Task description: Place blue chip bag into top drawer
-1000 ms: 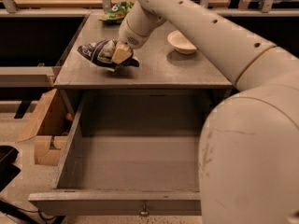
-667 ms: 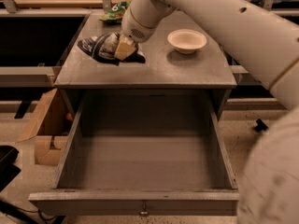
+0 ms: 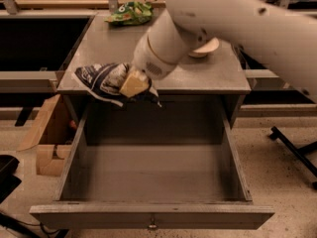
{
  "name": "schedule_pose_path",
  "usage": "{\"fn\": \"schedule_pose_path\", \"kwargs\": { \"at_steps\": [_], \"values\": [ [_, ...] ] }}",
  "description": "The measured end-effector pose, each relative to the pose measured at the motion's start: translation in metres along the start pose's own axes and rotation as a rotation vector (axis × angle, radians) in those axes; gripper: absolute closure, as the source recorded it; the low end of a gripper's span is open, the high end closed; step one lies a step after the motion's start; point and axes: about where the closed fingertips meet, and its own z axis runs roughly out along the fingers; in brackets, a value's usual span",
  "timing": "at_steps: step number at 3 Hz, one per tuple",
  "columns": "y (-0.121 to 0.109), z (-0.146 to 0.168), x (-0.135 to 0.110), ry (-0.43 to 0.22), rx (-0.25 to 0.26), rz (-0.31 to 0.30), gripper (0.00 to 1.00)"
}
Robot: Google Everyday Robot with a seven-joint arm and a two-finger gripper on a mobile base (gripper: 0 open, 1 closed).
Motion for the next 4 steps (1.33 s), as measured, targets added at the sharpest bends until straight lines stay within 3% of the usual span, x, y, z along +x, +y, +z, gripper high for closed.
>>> {"fn": "schedule_pose_path", "kwargs": {
  "at_steps": [1, 2, 3, 4],
  "values": [
    [0.057, 0.011, 0.025, -0.049, -0.033, 0.066, 1.00],
    [0.107, 0.046, 0.058, -0.050, -0.056, 0.126, 1.00],
    [0.151, 0.090, 0.096, -0.024, -0.056, 0.191, 1.00],
    [0.181, 0.136, 0.148, 0.050, -0.034, 0.233, 1.00]
  ]
}}
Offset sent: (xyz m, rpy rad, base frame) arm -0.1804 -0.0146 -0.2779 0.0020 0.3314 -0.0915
